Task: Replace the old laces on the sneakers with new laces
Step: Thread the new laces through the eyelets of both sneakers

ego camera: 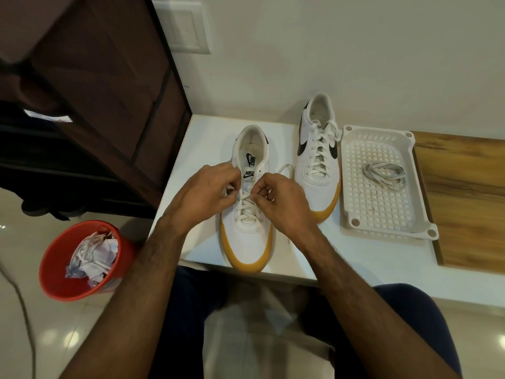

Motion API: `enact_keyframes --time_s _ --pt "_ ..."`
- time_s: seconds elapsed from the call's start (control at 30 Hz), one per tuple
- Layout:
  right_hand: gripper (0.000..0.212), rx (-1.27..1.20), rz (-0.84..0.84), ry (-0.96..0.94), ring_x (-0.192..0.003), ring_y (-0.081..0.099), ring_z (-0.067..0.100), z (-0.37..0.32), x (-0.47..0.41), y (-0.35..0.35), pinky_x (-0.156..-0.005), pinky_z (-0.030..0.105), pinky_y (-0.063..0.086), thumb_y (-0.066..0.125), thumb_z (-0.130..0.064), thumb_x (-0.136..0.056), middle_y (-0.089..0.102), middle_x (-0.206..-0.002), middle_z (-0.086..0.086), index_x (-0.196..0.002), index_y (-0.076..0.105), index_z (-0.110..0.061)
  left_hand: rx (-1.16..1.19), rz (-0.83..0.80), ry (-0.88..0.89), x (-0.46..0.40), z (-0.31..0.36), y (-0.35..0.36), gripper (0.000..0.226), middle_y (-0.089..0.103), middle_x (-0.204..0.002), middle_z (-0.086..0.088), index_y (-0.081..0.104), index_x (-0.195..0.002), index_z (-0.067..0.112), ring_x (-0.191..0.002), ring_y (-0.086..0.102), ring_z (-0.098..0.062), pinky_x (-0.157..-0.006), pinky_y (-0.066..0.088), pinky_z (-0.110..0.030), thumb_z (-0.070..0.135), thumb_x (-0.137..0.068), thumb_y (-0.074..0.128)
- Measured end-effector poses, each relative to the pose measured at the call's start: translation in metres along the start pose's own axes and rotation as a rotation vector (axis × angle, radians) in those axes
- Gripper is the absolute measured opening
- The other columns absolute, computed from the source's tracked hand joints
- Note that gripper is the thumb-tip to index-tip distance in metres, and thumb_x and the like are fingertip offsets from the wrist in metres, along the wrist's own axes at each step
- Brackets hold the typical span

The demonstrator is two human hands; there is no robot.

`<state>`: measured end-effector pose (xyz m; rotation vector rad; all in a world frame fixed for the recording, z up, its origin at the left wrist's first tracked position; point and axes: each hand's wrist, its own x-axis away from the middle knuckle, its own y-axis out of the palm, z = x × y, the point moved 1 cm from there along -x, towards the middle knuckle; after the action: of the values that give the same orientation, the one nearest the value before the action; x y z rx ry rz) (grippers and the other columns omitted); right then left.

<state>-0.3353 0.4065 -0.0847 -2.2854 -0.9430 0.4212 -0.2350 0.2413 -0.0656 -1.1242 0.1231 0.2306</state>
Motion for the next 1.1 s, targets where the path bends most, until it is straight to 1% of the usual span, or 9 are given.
enact_keyframes --time_s 0.17,0.3,0.43,0.47,0.53,0.63,0.8,0.97,1.1 --pt "0.011 -0.014 -0.017 0.019 -0.075 0.059 0.000 0.000 -0.001 -0.001 -0.083 0.045 0.055 0.076 -0.030 -0.087 0.061 -0.077 -0.023 -0.085 0.066 -0.032 0.157 0.019 -0.033 0.004 -0.010 0.001 0.016 0.062 -0.084 0.002 0.064 -0.079 0.009 -0.078 0.058 -0.010 -0.071 0.052 -0.027 -0.001 -0.079 0.077" --pt "0.010 -0.018 -0.027 0.015 -0.075 0.060 -0.001 0.000 -0.002 -0.002 -0.083 0.043 0.056 0.077 -0.028 -0.087 0.062 -0.076 -0.022 -0.086 0.067 -0.031 0.308 0.055 -0.147 0.004 -0.007 0.000 0.022 0.067 -0.088 0.002 0.063 -0.079 0.011 -0.084 0.064 -0.013 -0.076 0.054 -0.026 -0.008 -0.080 0.073" --pt "0.011 -0.021 -0.030 0.008 -0.075 0.060 -0.002 0.000 -0.002 -0.002 -0.083 0.044 0.056 0.076 -0.027 -0.087 0.063 -0.076 -0.022 -0.085 0.066 -0.032 0.522 0.036 -0.426 0.006 -0.006 -0.001 0.013 0.067 -0.099 0.006 0.061 -0.097 0.019 -0.089 0.066 -0.014 -0.078 0.054 -0.028 0.006 -0.095 0.061" --pt "0.012 -0.020 -0.029 0.006 -0.074 0.060 -0.002 0.000 -0.002 -0.002 -0.083 0.044 0.055 0.076 -0.028 -0.087 0.063 -0.076 -0.022 -0.084 0.066 -0.032 0.542 0.011 -0.463 0.007 -0.007 0.001 0.010 0.067 -0.098 0.005 0.061 -0.098 0.019 -0.090 0.066 -0.016 -0.080 0.054 -0.030 0.011 -0.099 0.056" --pt "0.013 -0.018 -0.026 0.005 -0.074 0.060 -0.002 0.000 -0.002 -0.002 -0.084 0.045 0.055 0.076 -0.028 -0.087 0.063 -0.076 -0.021 -0.084 0.065 -0.033 0.457 -0.034 -0.491 0.006 -0.004 0.005 0.020 0.068 -0.091 0.001 0.062 -0.091 0.017 -0.087 0.065 -0.017 -0.080 0.051 -0.034 0.024 -0.104 0.049" --pt "0.015 -0.020 -0.026 0.008 -0.074 0.059 -0.004 0.000 -0.002 -0.002 -0.085 0.046 0.054 0.076 -0.028 -0.087 0.062 -0.075 -0.023 -0.083 0.063 -0.034 0.300 -0.089 -0.430 0.002 0.001 0.011 0.033 0.065 -0.079 0.005 0.060 -0.083 0.018 -0.076 0.061 -0.010 -0.069 0.049 -0.032 0.041 -0.104 0.050" --pt "0.012 -0.027 -0.025 0.006 -0.073 0.060 -0.003 -0.001 -0.002 -0.004 -0.083 0.041 0.056 0.076 -0.026 -0.087 0.063 -0.075 -0.022 -0.084 0.066 -0.031 0.358 -0.117 -0.419 0.001 -0.001 0.015 0.021 0.063 -0.084 0.005 0.059 -0.085 0.015 -0.079 0.059 -0.013 -0.076 0.051 -0.039 0.028 -0.102 0.057" --pt "0.010 -0.036 -0.035 0.007 -0.073 0.060 -0.005 -0.001 -0.002 -0.004 -0.078 0.034 0.056 0.078 -0.026 -0.086 0.065 -0.075 -0.020 -0.085 0.068 -0.029 0.205 -0.051 -0.244 0.003 -0.006 0.008 0.012 0.056 -0.089 0.013 0.058 -0.087 0.018 -0.083 0.057 -0.007 -0.073 0.044 -0.025 0.020 -0.098 0.063" --pt "0.011 -0.042 -0.042 0.017 -0.072 0.060 -0.005 0.000 -0.002 -0.004 -0.078 0.035 0.056 0.078 -0.027 -0.086 0.065 -0.074 -0.020 -0.084 0.068 -0.030 0.095 -0.004 -0.125 0.002 -0.009 0.007 0.013 0.055 -0.087 0.012 0.059 -0.086 0.017 -0.076 0.055 -0.009 -0.068 0.048 -0.029 0.012 -0.093 0.070"
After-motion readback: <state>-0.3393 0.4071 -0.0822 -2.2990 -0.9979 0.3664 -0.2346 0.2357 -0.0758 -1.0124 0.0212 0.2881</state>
